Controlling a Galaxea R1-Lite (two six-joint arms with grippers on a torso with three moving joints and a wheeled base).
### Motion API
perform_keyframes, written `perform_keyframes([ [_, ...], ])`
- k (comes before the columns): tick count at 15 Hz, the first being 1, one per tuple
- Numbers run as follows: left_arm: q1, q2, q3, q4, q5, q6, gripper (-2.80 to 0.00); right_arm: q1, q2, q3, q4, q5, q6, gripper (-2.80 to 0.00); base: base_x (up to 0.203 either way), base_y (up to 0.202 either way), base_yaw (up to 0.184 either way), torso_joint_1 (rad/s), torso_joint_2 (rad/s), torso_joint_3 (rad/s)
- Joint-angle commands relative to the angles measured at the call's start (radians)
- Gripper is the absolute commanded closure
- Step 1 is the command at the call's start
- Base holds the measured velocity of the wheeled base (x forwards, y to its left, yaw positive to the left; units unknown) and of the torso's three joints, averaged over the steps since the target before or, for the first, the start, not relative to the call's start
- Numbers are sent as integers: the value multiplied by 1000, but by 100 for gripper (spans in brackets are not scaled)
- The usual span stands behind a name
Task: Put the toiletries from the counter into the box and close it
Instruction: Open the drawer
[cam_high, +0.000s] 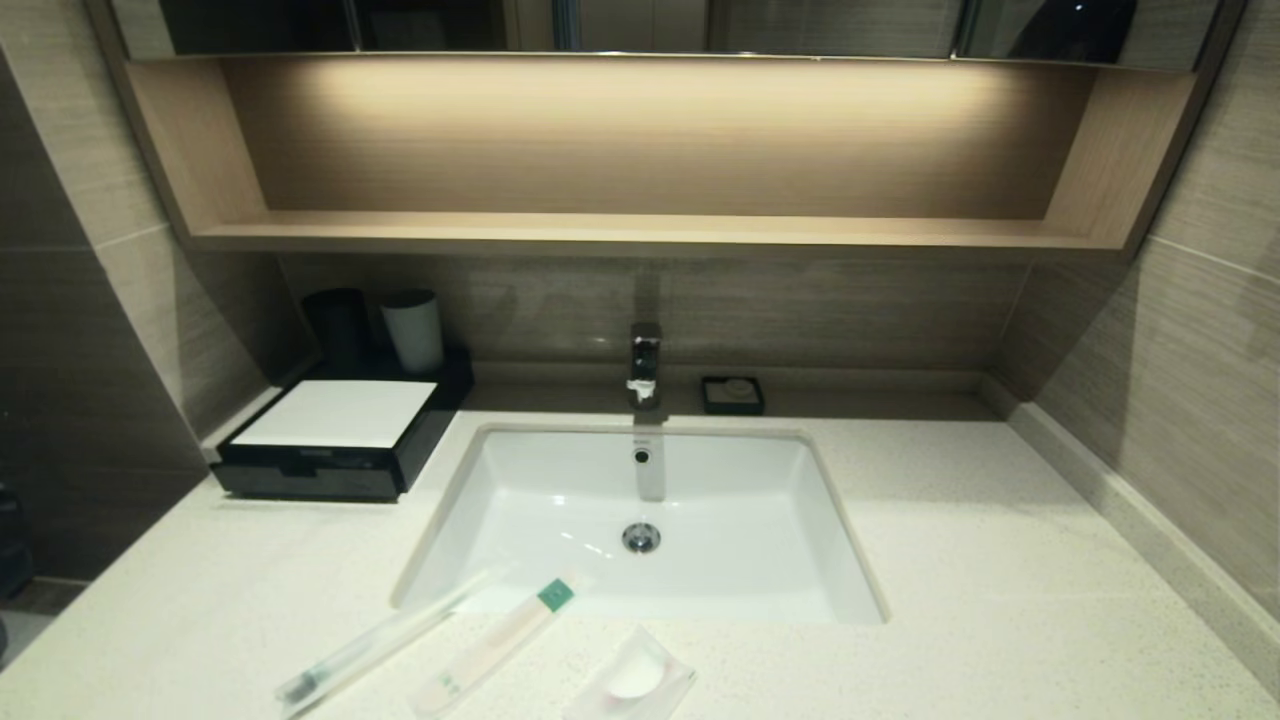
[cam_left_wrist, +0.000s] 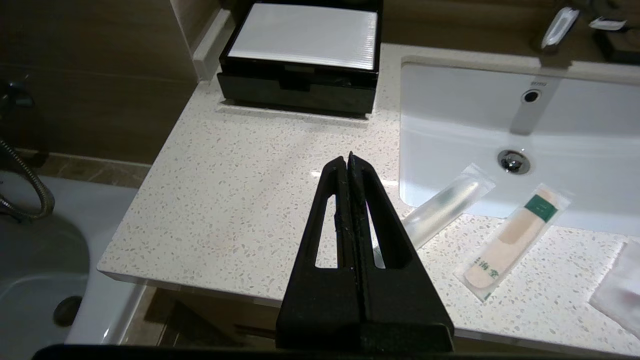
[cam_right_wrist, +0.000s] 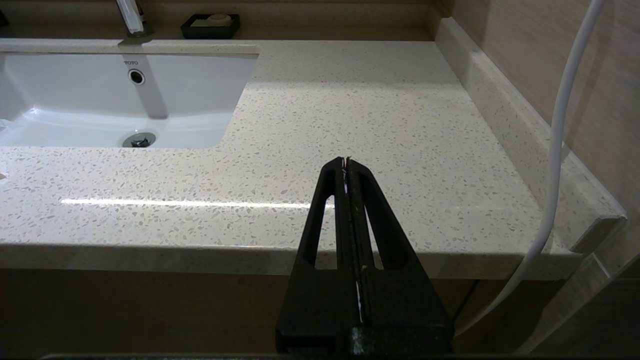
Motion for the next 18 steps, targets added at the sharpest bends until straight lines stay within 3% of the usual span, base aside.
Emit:
perform_keyframes([
  [1,5,228,-50,-1,19,0,0,0,0,1,0,1,0,0,0,0,0,0,0,0],
  [7,45,482,-122,-29,25,-6,0,0,0,2,0,1,0,0,0,0,0,0,0,0],
  [16,124,806,-190,-248,26,32,0,0,0,2,0,1,0,0,0,0,0,0,0,0],
  [18,144,902,-195,-355,23,48,0,0,0,2,0,1,0,0,0,0,0,0,0,0],
])
